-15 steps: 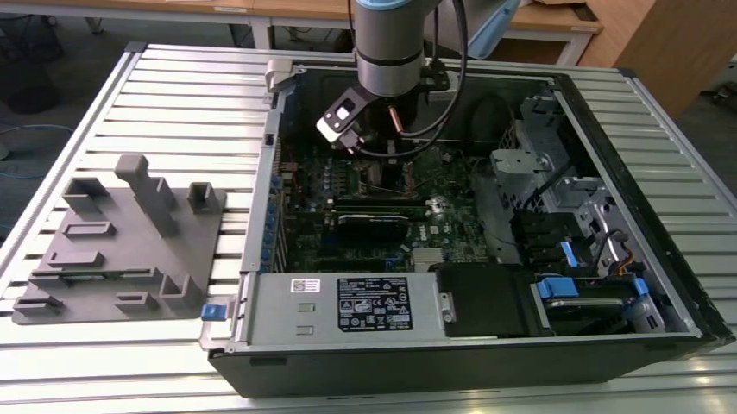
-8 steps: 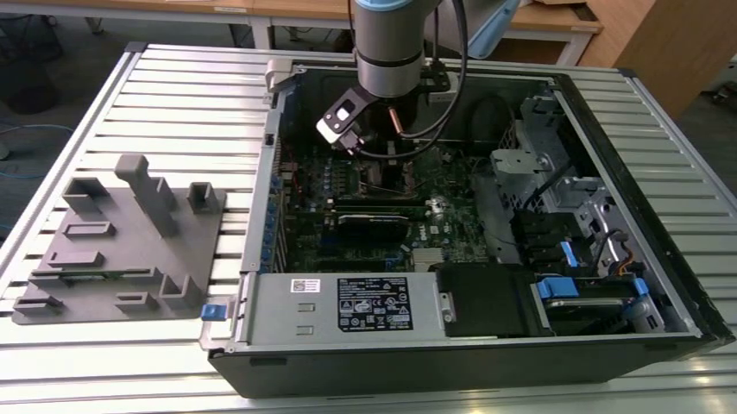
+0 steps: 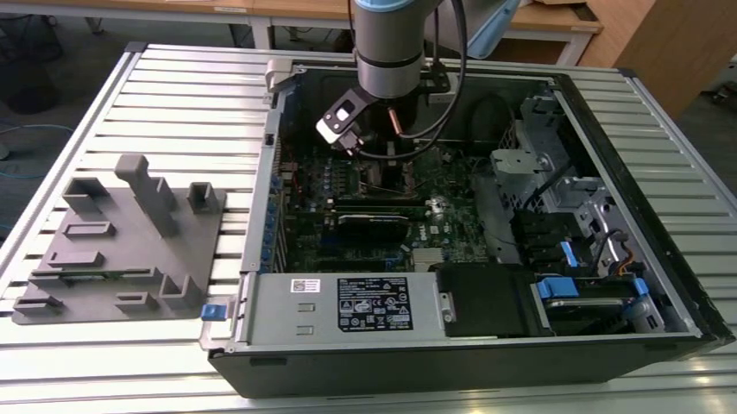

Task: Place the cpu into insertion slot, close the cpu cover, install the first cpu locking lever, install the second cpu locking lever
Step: 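Place the cpu into insertion slot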

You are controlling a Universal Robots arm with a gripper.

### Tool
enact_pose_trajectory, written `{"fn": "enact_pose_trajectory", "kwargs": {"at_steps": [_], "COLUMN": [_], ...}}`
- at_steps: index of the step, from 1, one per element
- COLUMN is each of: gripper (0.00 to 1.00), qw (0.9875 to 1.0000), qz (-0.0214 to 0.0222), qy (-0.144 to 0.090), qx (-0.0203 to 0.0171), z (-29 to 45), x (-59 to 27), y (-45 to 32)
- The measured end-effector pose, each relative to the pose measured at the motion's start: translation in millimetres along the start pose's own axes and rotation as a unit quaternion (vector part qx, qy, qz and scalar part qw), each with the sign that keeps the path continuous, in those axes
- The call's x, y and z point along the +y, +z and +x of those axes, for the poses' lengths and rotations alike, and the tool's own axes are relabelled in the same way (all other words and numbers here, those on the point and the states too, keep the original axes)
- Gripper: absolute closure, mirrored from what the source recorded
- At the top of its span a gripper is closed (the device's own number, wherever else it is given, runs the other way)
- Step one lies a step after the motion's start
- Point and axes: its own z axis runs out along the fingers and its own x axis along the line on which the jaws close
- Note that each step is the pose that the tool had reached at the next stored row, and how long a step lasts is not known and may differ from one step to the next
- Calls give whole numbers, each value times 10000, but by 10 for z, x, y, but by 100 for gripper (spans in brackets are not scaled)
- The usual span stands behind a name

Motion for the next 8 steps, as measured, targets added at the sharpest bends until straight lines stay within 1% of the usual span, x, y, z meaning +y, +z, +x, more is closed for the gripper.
{"fn": "enact_pose_trajectory", "kwargs": {"at_steps": [8], "gripper": [47], "qw": [10000], "qz": [-1], "qy": [21], "qx": [-1], "z": [0], "x": [8], "y": [18]}}
